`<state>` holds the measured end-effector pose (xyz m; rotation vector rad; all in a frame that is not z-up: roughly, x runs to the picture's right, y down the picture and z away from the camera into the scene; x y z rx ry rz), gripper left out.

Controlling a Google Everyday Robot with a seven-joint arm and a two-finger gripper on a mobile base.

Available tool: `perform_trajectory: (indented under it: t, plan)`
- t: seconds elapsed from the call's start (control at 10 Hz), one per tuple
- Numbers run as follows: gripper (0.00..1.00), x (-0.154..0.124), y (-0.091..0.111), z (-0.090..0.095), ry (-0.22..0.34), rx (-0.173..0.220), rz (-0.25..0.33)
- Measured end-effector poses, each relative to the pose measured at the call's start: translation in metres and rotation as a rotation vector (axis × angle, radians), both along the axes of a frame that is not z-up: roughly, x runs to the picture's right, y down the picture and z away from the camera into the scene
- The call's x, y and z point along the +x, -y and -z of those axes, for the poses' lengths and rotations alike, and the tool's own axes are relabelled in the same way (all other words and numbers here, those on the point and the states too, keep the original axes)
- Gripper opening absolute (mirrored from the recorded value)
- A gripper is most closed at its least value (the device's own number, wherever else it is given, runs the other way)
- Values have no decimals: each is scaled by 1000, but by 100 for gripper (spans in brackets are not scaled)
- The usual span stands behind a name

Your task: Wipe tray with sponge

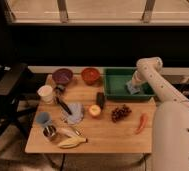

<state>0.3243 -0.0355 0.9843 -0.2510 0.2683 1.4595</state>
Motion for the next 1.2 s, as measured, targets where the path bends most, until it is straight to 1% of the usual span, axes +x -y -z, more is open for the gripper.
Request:
perform_trajectory:
  t: [0.1,0.2,0.3,0.4,0.5,0.6,0.8,0.9,1.0,1.1,1.2]
  plan:
    - [0,-1,10,-5,-8,13,3]
    - [0,-7,22,-5,0,32,8]
    - [0,-16,26,-3,17,41,12]
    - [0,-28,29,-1,41,48,13]
    - [0,-46,29,5,88,52,13]
    - [0,-62,26,12,135,49,18]
    - [0,-77,7,28,203,24,15]
    - [0,-77,-12,39,227,2,6]
    - [0,-74,-23,45,236,-13,-8]
    - [0,-64,-37,48,228,-42,-20]
    - [0,-54,-43,48,207,-53,-27]
